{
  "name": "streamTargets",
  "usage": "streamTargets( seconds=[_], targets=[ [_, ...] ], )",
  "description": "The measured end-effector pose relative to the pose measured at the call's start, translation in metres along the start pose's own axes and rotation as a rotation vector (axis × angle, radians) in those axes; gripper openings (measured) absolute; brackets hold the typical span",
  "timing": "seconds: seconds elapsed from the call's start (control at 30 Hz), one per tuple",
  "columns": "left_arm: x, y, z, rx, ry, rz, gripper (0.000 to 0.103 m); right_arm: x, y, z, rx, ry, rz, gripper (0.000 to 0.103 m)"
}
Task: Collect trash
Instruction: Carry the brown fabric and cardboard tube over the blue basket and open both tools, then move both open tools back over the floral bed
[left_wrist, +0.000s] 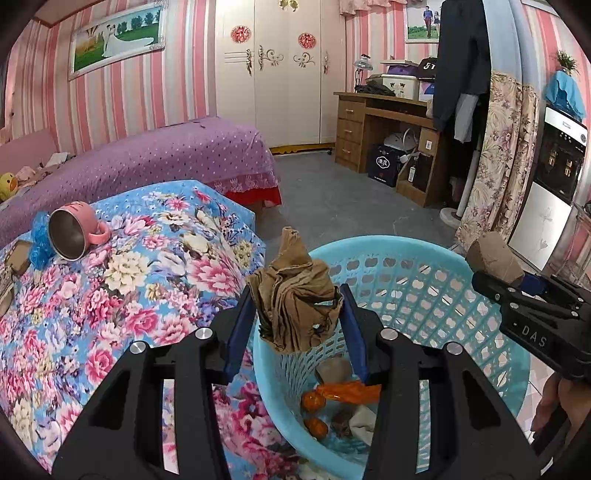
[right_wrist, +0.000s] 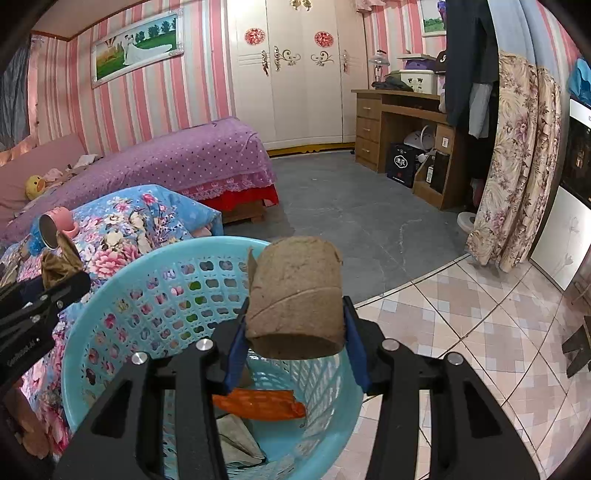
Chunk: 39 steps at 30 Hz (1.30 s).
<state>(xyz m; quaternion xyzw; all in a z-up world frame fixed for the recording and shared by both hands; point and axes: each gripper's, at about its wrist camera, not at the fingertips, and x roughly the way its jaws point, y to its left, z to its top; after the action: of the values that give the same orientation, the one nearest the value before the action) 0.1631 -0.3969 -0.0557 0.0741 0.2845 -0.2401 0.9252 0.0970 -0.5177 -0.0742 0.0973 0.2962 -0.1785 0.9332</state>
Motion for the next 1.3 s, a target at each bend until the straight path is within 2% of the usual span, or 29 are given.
streamTargets(
  seconds=[0.1,0.17,0.23,0.33,0.67,0.73,0.8,1.03,1.17,1.3],
  targets=[
    [0.002,0.003,0.000,-0.012,0.015,-0.023,0.046,0.000,0.000,0.000,-0.002,-0.001,0.000,0.046],
    [0.003,0.004,-0.001,-0.013,0.017,-0.022,0.056,-0.001,0.000,0.000,0.001,-0.004,0.001,0.046],
    [0.003,0.007,-0.001,-0.025,0.013,-0.008,0.069,-0.001,0.001,0.000,0.002,-0.007,0.002,0.046],
    [0.001,0.013,0.000,-0.043,0.008,0.000,0.079,0.000,0.002,0.000,0.001,-0.008,0.003,0.046],
    [-0.003,0.029,0.000,-0.053,0.000,0.042,0.087,-0.001,0.007,0.001,-0.013,-0.015,-0.003,0.047],
    [-0.005,0.031,-0.001,-0.053,-0.003,0.052,0.088,-0.002,0.007,0.001,-0.013,-0.022,-0.003,0.053],
    [-0.007,0.036,-0.001,-0.054,-0.007,0.062,0.090,-0.006,0.009,0.002,-0.014,-0.040,-0.005,0.072],
    [-0.013,0.050,-0.003,-0.065,-0.007,0.076,0.090,-0.009,0.018,0.004,-0.035,-0.055,-0.014,0.084],
    [-0.018,0.056,-0.004,-0.066,-0.012,0.088,0.091,-0.009,0.022,0.004,-0.038,-0.059,-0.025,0.095],
    [-0.025,0.065,-0.006,-0.081,-0.020,0.099,0.095,-0.010,0.024,0.004,-0.008,-0.051,-0.014,0.096]
  ],
)
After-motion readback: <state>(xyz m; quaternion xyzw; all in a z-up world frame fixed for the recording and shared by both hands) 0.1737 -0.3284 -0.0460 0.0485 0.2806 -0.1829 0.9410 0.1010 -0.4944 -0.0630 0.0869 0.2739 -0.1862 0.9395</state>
